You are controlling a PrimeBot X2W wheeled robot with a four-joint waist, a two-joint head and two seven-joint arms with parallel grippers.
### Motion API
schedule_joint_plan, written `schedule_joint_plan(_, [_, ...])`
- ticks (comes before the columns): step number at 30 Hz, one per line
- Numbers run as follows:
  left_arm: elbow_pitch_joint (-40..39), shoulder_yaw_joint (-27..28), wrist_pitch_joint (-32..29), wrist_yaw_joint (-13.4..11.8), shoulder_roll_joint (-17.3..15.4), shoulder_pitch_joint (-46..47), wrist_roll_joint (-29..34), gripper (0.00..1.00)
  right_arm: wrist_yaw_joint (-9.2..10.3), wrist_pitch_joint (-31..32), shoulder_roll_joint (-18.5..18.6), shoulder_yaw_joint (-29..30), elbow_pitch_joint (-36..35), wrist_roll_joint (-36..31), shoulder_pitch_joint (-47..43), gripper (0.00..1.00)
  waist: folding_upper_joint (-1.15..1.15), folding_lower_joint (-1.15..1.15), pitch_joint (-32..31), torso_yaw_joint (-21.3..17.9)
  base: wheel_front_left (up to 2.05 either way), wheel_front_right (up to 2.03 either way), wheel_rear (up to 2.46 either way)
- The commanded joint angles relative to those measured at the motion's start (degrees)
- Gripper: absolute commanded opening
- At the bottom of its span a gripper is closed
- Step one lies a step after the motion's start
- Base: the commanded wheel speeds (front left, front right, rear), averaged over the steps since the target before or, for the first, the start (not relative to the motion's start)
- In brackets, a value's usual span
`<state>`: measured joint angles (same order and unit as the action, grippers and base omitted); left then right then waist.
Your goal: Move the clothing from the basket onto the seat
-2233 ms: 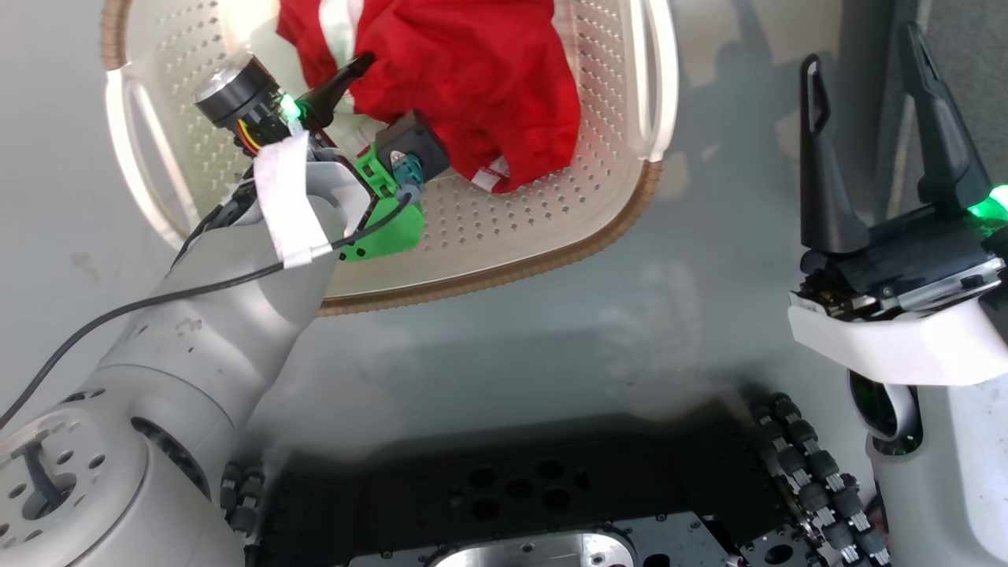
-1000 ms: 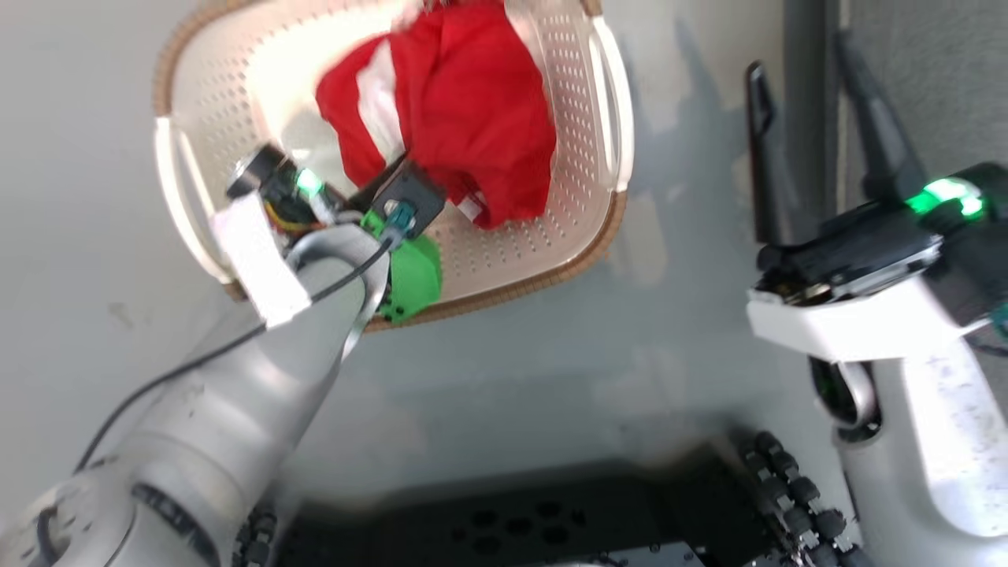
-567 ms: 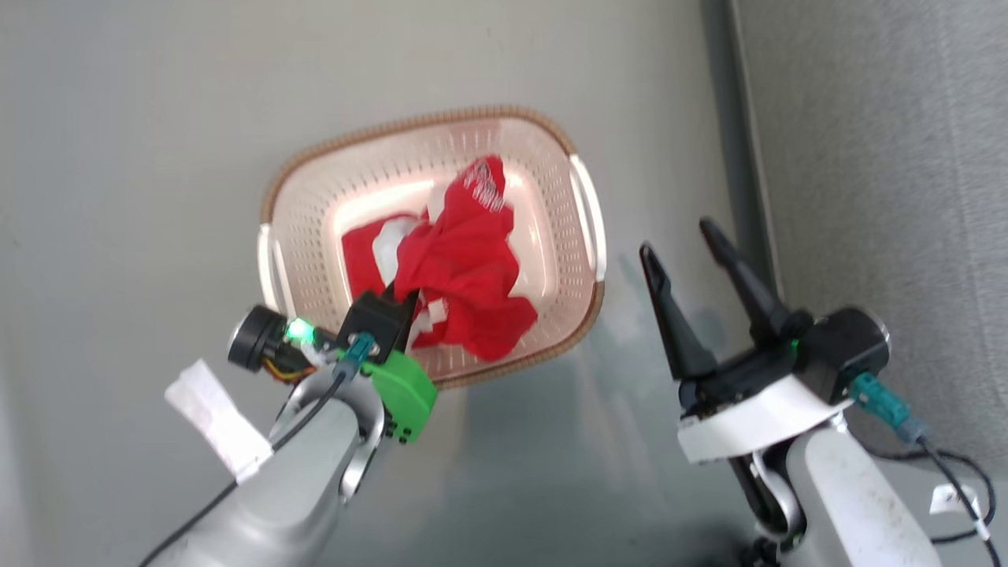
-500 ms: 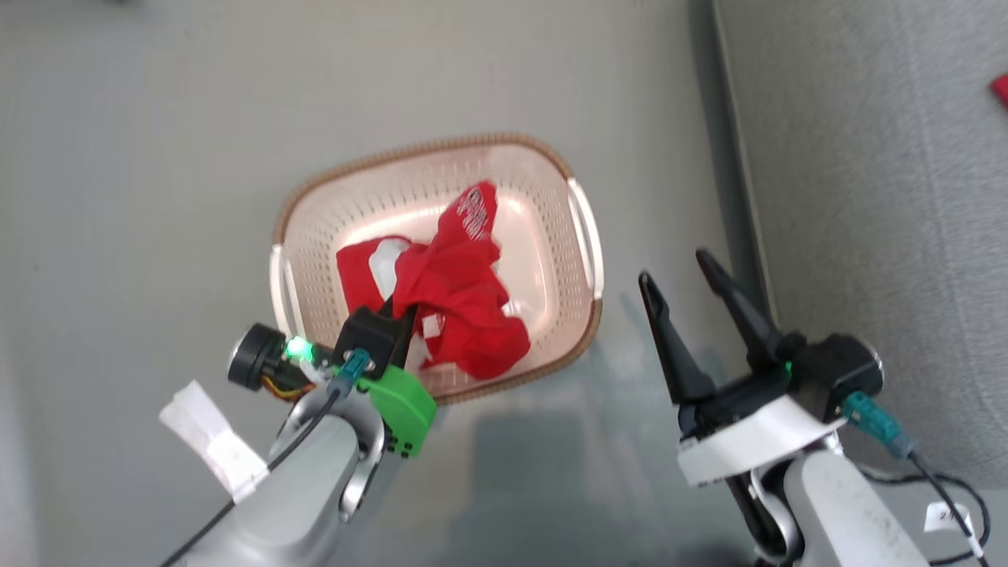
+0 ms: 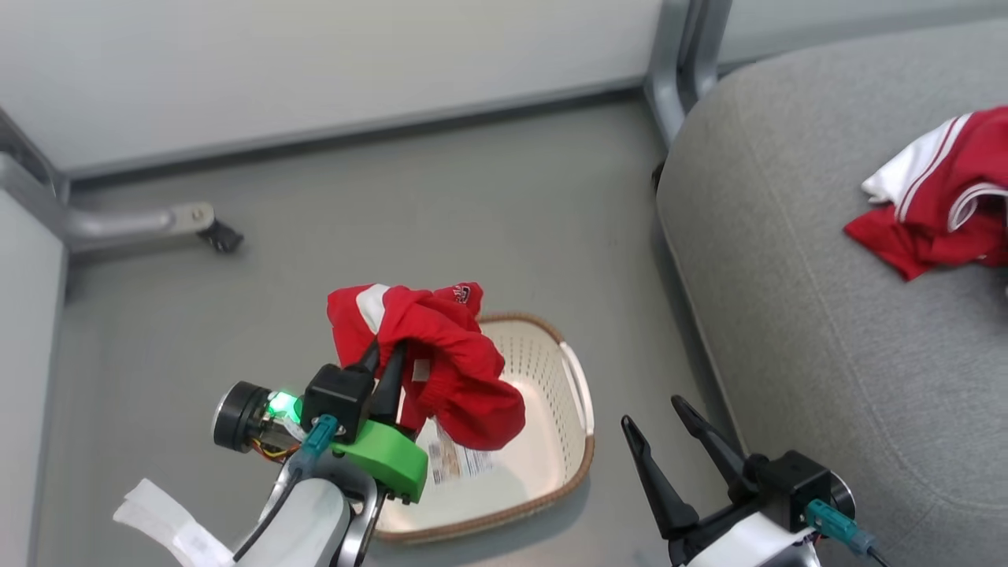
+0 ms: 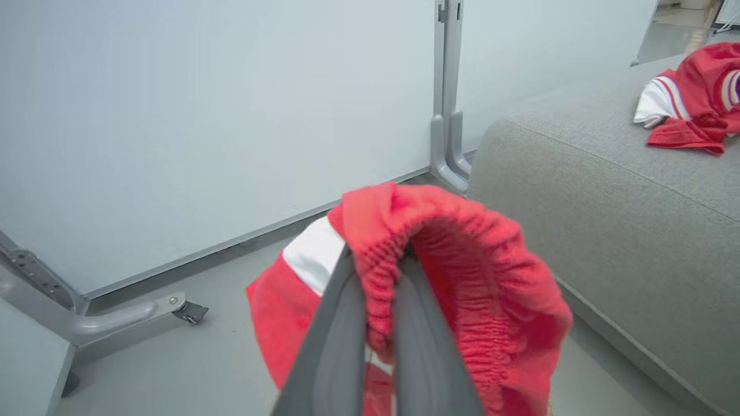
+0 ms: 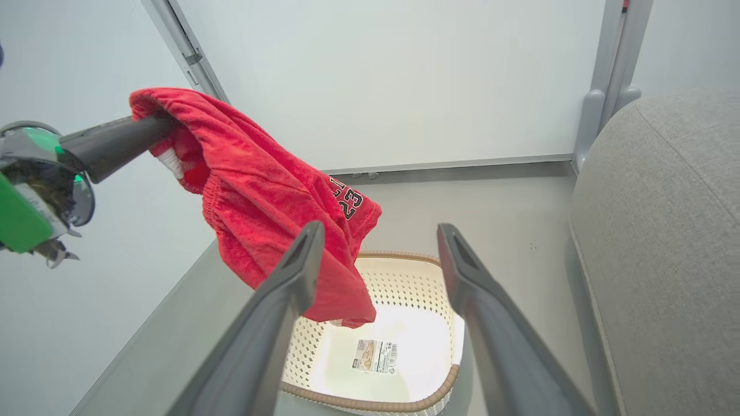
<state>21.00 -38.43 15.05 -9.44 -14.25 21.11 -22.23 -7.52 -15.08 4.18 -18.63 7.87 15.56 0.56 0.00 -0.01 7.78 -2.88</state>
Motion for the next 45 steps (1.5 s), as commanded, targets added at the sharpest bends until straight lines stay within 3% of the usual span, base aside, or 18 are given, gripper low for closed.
schedule_joint_plan(1, [-1.29, 0.19, 0.19, -0.36, -0.35, -1.5, 0.54, 0.0, 0.06, -0.13, 0.02, -0.22, -0.09, -0.26, -1.47, 1.0, 0.0, 0.01, -9.24, -1.77, 0.0, 0.0, 0.0])
schedule_joint_plan(17, [-9.52, -4.18, -2.94, 2.39, 2.51, 1.32, 1.11, 0.0, 0.06, -0.13, 2.38, -8.85, -3.44, 2.82, 0.88, 1.0, 0.0, 0.01, -9.77, 0.28, 0.0, 0.0, 0.0])
schedule_joint_plan(24, [-12.78, -7.26, -5.16, 3.74, 3.78, 1.48, 1.31, 0.0, 0.06, -0.13, 1.7, -8.7, -2.17, 1.33, 2.71, 1.0, 0.0, 0.01, -10.18, 0.74, 0.0, 0.0, 0.0])
schedule_joint_plan(32, [-16.75, -9.87, -8.62, 5.03, 5.19, 1.57, -0.06, 0.0, 0.06, -0.13, 1.75, -8.83, 4.3, 0.08, 3.66, 1.0, 0.0, 0.01, -10.19, 0.95, 0.0, 0.0, 0.0])
schedule_joint_plan(41, [-20.95, -11.45, -11.46, 5.52, 4.82, 1.85, -0.61, 0.0, 0.06, -0.13, 1.38, -8.13, 6.76, 0.2, 4.6, 1.0, 0.0, 0.01, -9.58, 0.85, 0.0, 0.0, 0.0])
schedule_joint_plan(42, [-21.13, -11.57, -11.7, 5.55, 4.72, 1.88, -0.59, 0.0, 0.06, -0.13, 1.56, -8.54, 6.83, -0.06, 4.75, 0.95, 0.0, 0.01, -9.51, 0.85, 0.0, 0.0, 0.0])
schedule_joint_plan(43, [-21.3, -11.66, -11.83, 5.56, 4.62, 1.91, -0.56, 0.0, 0.06, -0.13, 1.7, -8.86, 6.38, -0.36, 5.05, 0.37, 0.0, 0.01, -9.41, 0.85, 0.0, 0.0, 0.0])
schedule_joint_plan(44, [-21.38, -11.69, -11.88, 5.56, 4.57, 1.95, -0.6, 0.0, 0.06, -0.13, 1.73, -9.0, 5.91, -0.36, 5.12, 0.0, 0.0, 0.01, -9.32, 0.85, 0.0, 0.0, 0.0])
schedule_joint_plan(45, [-21.35, -11.66, -11.85, 5.53, 4.47, 1.91, -0.74, 0.0, 0.06, -0.13, 1.85, -9.17, 5.77, -0.15, 4.91, 0.0, 0.0, 0.01, -9.23, 0.88, 0.0, 0.0, 0.0])
